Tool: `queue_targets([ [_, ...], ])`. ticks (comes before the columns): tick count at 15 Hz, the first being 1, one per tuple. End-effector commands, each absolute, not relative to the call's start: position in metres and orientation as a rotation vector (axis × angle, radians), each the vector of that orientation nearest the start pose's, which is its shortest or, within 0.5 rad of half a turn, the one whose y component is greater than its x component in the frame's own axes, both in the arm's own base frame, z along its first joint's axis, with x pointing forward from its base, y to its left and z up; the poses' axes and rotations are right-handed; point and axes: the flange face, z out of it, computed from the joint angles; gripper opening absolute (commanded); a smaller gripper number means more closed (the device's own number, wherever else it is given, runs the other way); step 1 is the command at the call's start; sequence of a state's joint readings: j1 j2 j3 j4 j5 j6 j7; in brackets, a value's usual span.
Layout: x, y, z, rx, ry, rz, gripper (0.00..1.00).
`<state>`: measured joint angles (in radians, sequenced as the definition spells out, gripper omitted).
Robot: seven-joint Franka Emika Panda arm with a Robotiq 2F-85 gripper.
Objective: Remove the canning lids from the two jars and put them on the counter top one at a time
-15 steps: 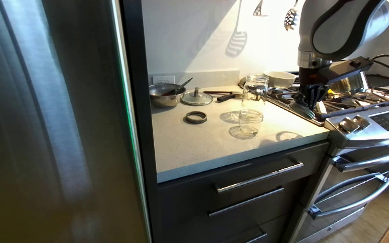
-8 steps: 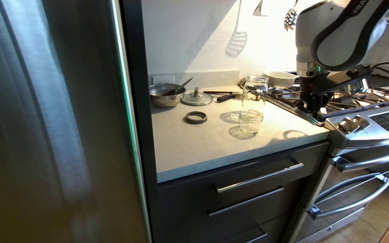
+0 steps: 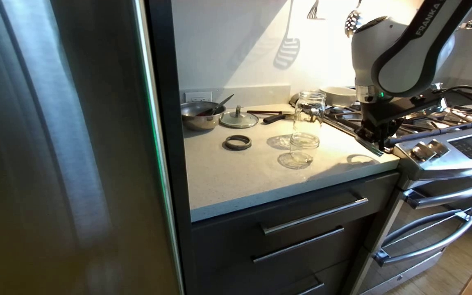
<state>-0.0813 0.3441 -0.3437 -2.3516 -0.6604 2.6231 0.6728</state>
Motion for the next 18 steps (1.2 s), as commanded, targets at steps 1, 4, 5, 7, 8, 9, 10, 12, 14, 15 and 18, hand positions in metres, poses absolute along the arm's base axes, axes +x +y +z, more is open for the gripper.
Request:
queue_targets([
  [1,0.471,-0.206,0.173,-3.477,0.900,0.031,0.01],
  [4,0.477,-0.207,0.168,-3.481,0.895,0.040,0.01],
  [5,0.478,-0.208,0.166,-3.482,0.892,0.043,0.08],
  [7,0.480,-0.208,0.162,-3.483,0.888,0.050,0.15],
  [8,0.481,-0.209,0.160,-3.484,0.886,0.052,0.10],
  [9,0.481,-0.209,0.159,-3.485,0.886,0.053,0.09],
  [10,0.481,-0.210,0.158,-3.487,0.888,0.051,0.10],
  [12,0.482,-0.209,0.162,-3.489,0.889,0.031,0.35],
  [14,0.483,-0.206,0.170,-3.488,0.887,-0.006,0.46],
  [15,0.484,-0.204,0.176,-3.490,0.884,-0.029,0.55],
  [18,0.484,-0.192,0.194,-3.490,0.874,-0.040,0.77],
])
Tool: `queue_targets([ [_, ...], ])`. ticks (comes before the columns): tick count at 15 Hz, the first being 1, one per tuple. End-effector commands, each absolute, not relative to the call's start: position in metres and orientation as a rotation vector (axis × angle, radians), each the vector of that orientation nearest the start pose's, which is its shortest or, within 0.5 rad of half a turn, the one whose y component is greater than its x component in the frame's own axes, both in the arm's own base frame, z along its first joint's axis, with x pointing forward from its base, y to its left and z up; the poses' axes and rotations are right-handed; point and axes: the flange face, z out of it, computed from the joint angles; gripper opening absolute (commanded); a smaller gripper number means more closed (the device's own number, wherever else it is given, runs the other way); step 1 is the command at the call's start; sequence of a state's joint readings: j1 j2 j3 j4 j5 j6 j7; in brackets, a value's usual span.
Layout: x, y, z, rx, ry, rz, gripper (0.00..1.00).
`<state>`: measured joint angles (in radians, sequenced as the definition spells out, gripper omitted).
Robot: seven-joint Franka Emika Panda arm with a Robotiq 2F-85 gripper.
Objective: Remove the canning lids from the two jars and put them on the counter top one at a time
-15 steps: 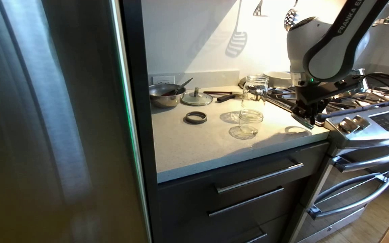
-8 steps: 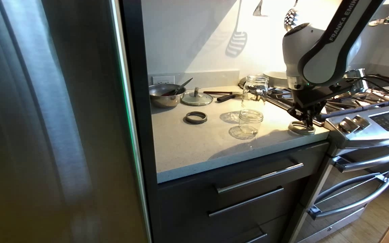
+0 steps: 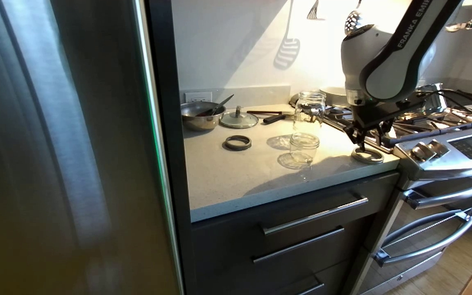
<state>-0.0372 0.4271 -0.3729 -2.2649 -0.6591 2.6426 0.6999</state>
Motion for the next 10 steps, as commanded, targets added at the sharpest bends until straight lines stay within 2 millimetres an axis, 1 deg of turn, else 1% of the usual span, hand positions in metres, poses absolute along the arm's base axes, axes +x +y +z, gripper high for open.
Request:
queue_targets([
  [1,0.486,-0.187,0.203,-3.493,0.865,-0.059,0.84],
  [3,0.486,-0.174,0.223,-3.492,0.844,-0.095,0.98],
  [5,0.481,-0.160,0.247,-3.514,0.879,-0.091,1.00],
  [10,0.469,-0.127,0.315,-3.484,0.907,-0.228,1.00],
])
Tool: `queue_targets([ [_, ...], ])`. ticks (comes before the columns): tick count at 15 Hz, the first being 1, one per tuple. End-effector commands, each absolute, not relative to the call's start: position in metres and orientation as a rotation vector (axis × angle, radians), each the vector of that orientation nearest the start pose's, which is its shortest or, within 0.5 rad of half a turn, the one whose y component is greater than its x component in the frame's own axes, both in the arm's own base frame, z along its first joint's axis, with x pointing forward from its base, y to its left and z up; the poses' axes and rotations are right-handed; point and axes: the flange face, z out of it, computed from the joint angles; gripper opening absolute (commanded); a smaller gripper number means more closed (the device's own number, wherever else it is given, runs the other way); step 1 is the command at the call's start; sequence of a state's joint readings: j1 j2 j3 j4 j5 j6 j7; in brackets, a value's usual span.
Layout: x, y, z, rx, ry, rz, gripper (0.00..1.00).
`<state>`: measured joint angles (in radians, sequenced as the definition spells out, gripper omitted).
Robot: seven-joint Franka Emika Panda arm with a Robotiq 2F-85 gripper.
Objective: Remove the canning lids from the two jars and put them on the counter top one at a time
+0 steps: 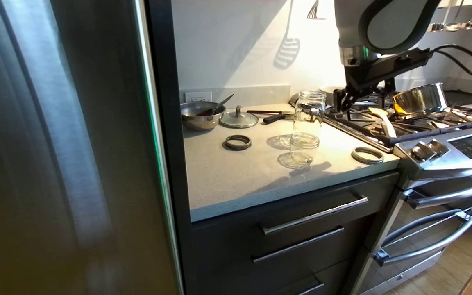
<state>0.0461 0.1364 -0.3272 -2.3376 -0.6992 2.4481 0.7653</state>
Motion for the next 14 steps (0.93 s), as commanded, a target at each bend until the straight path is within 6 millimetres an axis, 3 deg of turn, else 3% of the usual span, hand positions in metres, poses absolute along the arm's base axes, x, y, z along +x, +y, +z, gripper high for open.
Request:
queue_targets([
  [1,0.465,-0.122,0.329,-3.464,0.928,-0.261,1.00],
  [6,0.448,-0.104,0.385,-3.370,0.944,-0.447,1.00],
  [14,0.419,-0.088,0.431,-3.247,0.915,-0.625,1.00],
])
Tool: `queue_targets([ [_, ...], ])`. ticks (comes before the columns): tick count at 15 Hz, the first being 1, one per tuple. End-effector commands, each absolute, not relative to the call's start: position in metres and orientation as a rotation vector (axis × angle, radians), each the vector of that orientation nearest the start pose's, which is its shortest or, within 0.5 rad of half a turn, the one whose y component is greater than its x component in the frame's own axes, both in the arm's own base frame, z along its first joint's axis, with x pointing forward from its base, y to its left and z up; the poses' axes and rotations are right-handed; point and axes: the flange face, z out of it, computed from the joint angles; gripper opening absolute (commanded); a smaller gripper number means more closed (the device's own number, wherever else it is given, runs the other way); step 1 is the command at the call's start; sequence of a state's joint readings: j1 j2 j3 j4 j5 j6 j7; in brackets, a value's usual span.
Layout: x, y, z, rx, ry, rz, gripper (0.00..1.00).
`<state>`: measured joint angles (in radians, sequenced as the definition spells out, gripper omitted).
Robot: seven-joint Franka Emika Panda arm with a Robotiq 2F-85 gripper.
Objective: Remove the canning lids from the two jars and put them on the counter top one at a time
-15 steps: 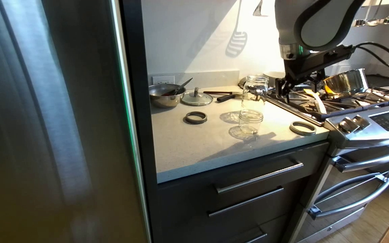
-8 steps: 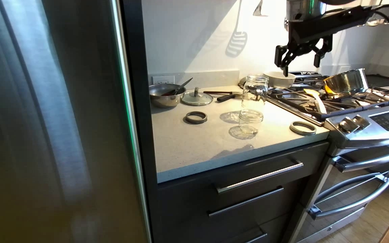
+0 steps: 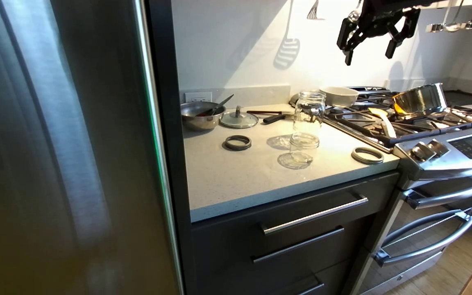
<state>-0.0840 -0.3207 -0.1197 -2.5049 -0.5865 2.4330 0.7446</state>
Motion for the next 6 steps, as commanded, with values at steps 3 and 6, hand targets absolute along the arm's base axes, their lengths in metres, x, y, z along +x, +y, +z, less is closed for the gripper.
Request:
queue_targets([
  [3,0.430,-0.087,0.435,-3.252,0.924,-0.631,1.00],
  [6,0.424,-0.085,0.438,-3.247,0.925,-0.648,1.00],
])
